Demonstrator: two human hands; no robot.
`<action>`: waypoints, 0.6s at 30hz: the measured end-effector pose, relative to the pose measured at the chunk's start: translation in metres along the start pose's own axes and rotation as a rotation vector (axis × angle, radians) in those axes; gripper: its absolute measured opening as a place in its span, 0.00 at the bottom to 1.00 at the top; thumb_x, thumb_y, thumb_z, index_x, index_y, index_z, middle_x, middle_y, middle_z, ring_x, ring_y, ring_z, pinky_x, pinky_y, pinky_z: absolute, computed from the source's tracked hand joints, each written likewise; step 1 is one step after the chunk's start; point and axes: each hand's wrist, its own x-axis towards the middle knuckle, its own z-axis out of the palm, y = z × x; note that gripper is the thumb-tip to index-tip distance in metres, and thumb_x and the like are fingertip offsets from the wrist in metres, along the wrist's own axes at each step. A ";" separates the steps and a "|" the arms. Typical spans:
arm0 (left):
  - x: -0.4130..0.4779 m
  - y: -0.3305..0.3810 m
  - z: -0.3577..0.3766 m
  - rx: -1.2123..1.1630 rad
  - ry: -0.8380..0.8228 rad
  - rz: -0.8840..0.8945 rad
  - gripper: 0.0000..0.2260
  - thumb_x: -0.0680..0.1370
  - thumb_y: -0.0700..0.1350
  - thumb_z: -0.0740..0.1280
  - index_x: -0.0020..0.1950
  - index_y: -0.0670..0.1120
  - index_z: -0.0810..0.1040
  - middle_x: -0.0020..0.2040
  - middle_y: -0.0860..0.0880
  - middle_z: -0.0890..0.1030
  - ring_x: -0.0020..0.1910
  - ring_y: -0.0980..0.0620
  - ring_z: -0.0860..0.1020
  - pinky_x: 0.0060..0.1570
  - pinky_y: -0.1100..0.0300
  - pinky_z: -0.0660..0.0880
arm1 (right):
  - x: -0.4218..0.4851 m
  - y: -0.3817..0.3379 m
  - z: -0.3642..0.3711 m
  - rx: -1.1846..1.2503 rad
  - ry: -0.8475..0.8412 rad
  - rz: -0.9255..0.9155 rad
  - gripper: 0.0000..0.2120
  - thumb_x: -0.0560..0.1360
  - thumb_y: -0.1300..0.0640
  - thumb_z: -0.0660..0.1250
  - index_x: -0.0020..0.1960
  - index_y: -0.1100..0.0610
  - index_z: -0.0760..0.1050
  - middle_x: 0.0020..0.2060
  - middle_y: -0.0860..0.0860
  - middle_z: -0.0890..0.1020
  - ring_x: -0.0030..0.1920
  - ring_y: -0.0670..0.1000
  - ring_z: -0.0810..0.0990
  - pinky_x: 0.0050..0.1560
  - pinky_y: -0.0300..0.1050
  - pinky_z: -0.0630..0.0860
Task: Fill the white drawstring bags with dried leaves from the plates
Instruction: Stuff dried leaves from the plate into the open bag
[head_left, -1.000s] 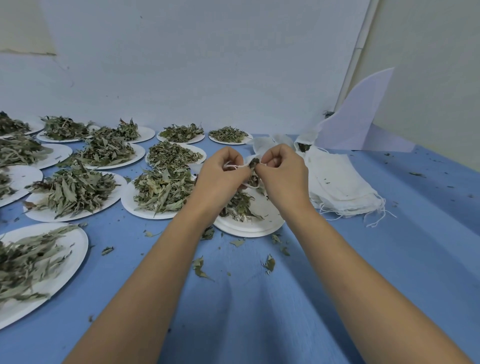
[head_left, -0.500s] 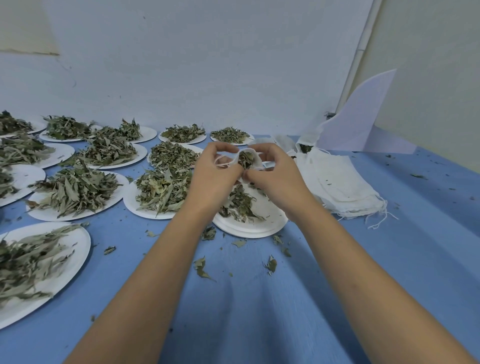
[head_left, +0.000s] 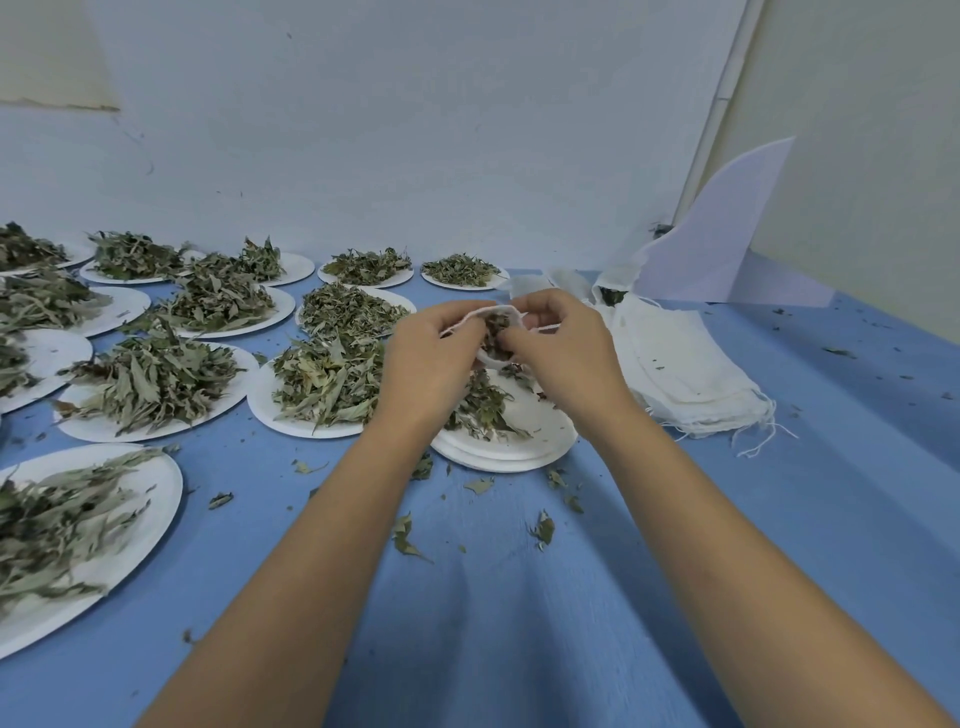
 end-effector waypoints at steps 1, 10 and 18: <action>0.000 0.000 0.000 0.031 0.030 0.034 0.13 0.78 0.42 0.64 0.43 0.59 0.82 0.36 0.56 0.83 0.38 0.55 0.80 0.49 0.45 0.79 | 0.000 -0.002 0.001 0.102 -0.033 0.045 0.06 0.72 0.60 0.68 0.47 0.53 0.78 0.40 0.49 0.80 0.40 0.49 0.82 0.43 0.41 0.79; -0.006 0.000 0.007 0.151 -0.073 0.241 0.08 0.79 0.46 0.65 0.52 0.53 0.84 0.45 0.57 0.84 0.43 0.64 0.78 0.48 0.63 0.76 | -0.001 0.004 0.005 0.056 0.134 0.026 0.03 0.70 0.59 0.69 0.41 0.52 0.76 0.32 0.50 0.77 0.33 0.47 0.76 0.33 0.41 0.73; -0.005 -0.001 0.007 0.168 0.017 0.183 0.08 0.80 0.47 0.63 0.50 0.53 0.83 0.39 0.57 0.83 0.38 0.55 0.80 0.45 0.52 0.79 | -0.001 0.000 0.004 0.210 -0.012 0.133 0.06 0.72 0.59 0.69 0.49 0.58 0.78 0.40 0.53 0.80 0.39 0.49 0.80 0.46 0.47 0.78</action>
